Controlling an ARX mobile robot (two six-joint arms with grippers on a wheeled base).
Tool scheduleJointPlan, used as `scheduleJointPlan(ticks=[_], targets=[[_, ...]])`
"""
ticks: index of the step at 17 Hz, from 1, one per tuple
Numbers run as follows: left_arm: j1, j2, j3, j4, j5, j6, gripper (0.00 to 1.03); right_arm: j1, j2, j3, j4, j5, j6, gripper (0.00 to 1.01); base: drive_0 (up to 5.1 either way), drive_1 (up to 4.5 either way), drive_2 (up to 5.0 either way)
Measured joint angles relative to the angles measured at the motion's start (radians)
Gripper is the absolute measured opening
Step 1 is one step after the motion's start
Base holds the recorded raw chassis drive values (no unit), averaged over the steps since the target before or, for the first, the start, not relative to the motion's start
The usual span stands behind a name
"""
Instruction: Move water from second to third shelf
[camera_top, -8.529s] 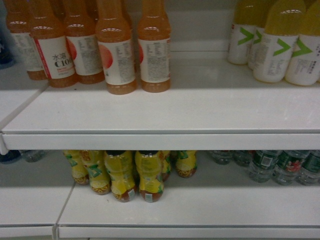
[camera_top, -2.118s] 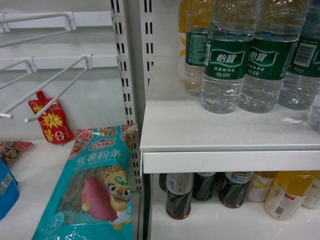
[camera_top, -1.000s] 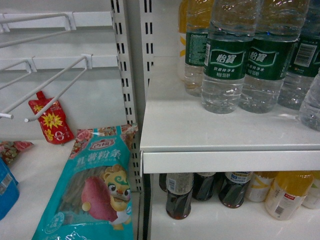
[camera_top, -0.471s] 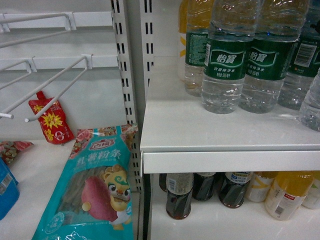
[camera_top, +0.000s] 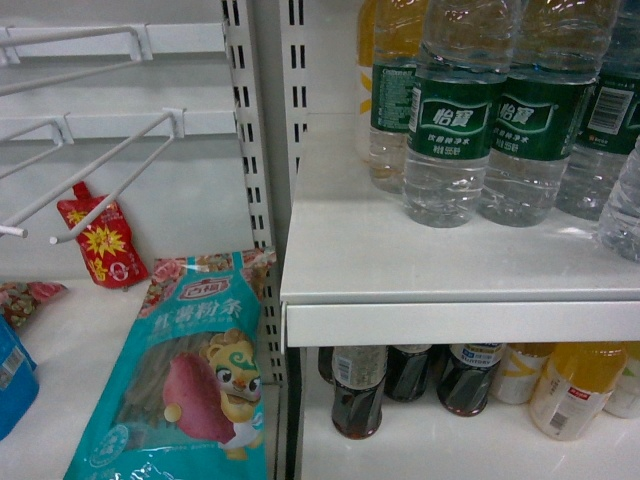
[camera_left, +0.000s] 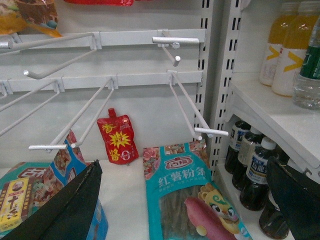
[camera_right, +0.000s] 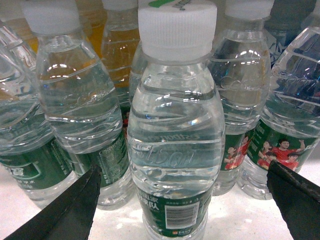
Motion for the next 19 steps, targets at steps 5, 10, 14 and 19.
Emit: scheduleJointPlan(ticks=[5,10,14,19], targets=[[0.0,0.0,0.0,0.0,0.0,0.0,0.98,0.001,-0.138,-0.047,-0.077,-0.024,0.0,0.98,0.0,0.0,0.0],[0.0,0.0,0.0,0.0,0.0,0.0,0.98,0.0,-0.214,-0.07,-0.114,-0.029,0.001,0.98,0.0,0.0,0.0],[0.0,0.0,0.0,0.0,0.0,0.0,0.98,-0.006,-0.264,-0.085,-0.145,-0.031,0.002,0.98,0.0,0.0,0.0],[0.0,0.0,0.0,0.0,0.0,0.0,0.98,-0.044,-0.502,-0.124,-0.284,-0.038,0.013,0.98,0.0,0.0,0.0]])
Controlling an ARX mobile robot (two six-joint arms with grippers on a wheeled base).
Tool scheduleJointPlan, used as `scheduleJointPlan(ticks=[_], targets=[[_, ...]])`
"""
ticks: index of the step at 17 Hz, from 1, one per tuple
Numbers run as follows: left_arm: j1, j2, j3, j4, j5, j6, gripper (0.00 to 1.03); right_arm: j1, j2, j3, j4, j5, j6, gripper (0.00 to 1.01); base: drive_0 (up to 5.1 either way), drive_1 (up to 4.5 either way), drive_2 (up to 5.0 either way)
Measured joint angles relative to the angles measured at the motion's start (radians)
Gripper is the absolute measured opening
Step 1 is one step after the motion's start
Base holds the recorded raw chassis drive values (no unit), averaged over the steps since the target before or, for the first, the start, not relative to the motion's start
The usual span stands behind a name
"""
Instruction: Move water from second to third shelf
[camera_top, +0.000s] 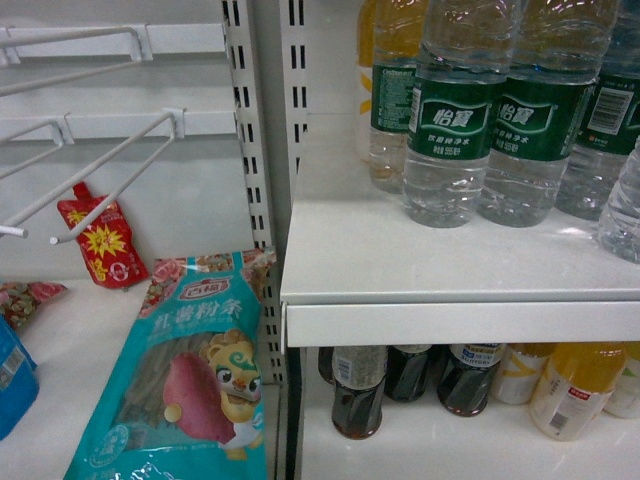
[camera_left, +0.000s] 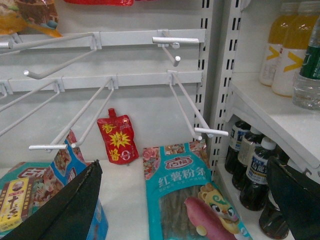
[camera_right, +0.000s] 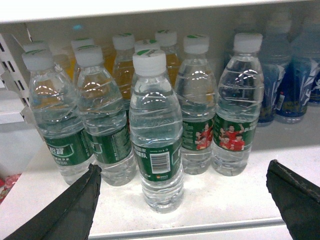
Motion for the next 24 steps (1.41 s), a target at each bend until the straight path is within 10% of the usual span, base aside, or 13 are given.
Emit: scheduleJointPlan(ticks=[2,9,24], targets=[[0.0,0.0,0.0,0.0,0.0,0.0,0.98,-0.057,-0.104,-0.042,0.023,-0.059,-0.002,0.91,0.0,0.0,0.0],[0.0,0.0,0.0,0.0,0.0,0.0,0.98,-0.086,-0.351,-0.376,0.094,-0.096,-0.061,0.04,0.0,0.0,0.0],[0.0,0.0,0.0,0.0,0.0,0.0,0.98,-0.086,-0.678,-0.504,-0.084,-0.097,-0.065,0.02,0.0,0.0,0.0]])
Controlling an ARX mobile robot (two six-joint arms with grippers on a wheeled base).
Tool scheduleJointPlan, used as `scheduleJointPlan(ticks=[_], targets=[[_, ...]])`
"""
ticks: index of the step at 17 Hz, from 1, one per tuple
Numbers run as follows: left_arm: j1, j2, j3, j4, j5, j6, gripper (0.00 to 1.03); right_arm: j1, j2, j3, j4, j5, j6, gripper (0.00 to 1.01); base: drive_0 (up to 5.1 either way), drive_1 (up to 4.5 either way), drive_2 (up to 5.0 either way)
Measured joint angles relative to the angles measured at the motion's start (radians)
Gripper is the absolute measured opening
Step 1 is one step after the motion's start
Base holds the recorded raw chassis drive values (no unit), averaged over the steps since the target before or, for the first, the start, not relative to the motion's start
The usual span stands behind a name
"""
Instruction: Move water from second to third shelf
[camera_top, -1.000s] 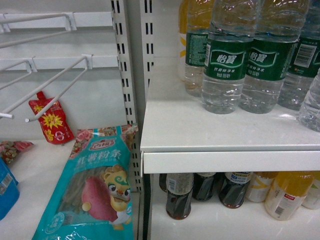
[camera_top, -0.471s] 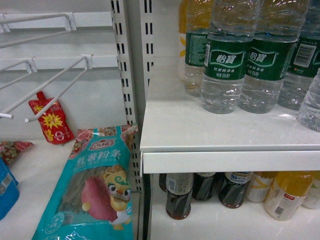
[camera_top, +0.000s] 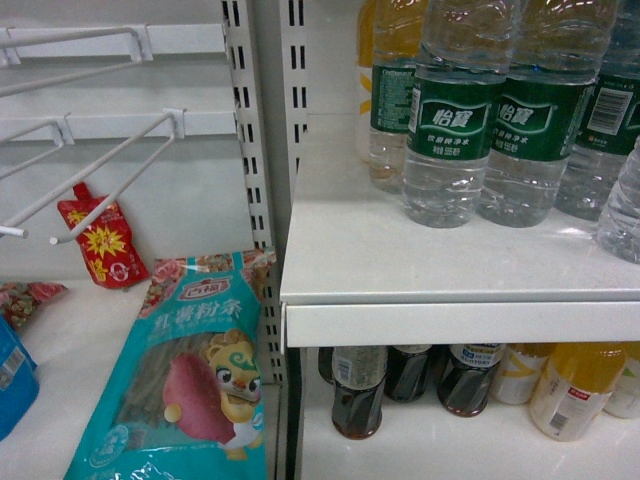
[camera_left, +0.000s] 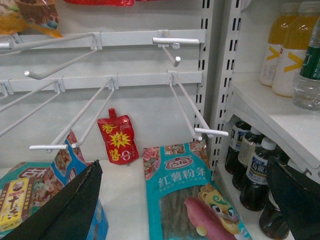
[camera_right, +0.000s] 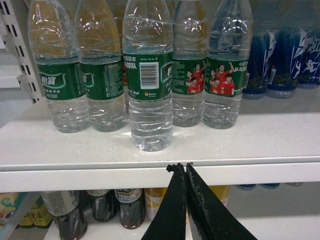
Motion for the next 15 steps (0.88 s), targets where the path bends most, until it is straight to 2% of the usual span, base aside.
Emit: scheduleJointPlan(ticks=[4,7,8,11,15], targets=[[0.0,0.0,0.0,0.0,0.0,0.0,0.98,0.0,0.0,0.0,0.002,0.0,0.0,0.04,0.0,0.0,0.0],[0.0,0.0,0.0,0.0,0.0,0.0,0.98,0.0,0.0,0.0,0.002,0.0,0.0,0.44,0.0,0.0,0.0],[0.0,0.0,0.0,0.0,0.0,0.0,0.98,0.0,0.0,0.0,0.002,0.0,0.0,0.53,0.0,0.0,0.0],[0.0,0.0,0.0,0.0,0.0,0.0,0.98,0.0,0.0,0.0,0.002,0.0,0.0,0.97,0.0,0.0,0.0],[0.0,0.0,0.0,0.0,0.0,0.0,0.98,0.0,0.0,0.0,0.002,0.0,0.0,0.98,0.0,0.0,0.0]])
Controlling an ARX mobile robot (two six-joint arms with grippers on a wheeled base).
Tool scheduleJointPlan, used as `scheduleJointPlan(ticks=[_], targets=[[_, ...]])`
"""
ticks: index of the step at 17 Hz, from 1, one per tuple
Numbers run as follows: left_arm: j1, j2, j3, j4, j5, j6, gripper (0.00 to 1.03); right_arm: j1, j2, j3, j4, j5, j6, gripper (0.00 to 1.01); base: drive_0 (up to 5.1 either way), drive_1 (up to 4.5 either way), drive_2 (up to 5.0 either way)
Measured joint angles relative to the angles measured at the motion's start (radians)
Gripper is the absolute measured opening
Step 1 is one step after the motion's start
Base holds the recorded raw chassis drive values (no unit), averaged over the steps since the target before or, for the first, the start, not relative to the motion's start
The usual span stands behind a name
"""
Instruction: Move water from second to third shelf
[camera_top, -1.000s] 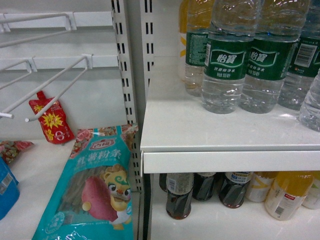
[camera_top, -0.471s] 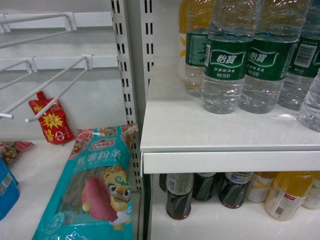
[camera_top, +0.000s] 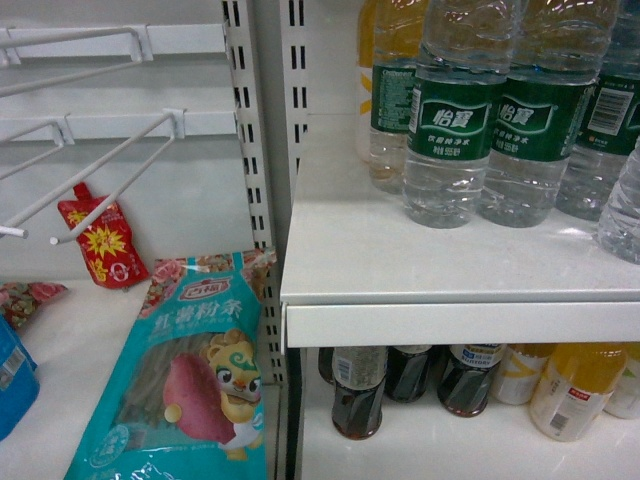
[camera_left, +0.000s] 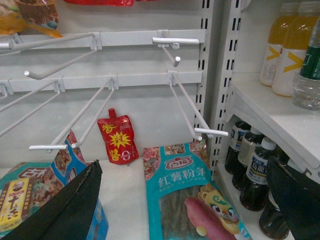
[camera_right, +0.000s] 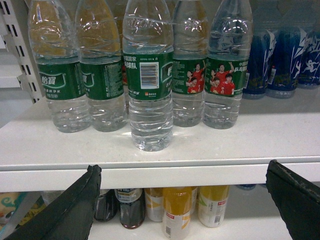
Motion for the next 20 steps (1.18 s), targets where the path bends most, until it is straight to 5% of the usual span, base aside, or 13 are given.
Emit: scheduleJointPlan(ticks=[20], targets=[[0.0,0.0,0.0,0.0,0.0,0.0,0.98,0.0,0.0,0.0,0.0,-0.001,-0.001,0.98,0.0,0.0,0.0]])
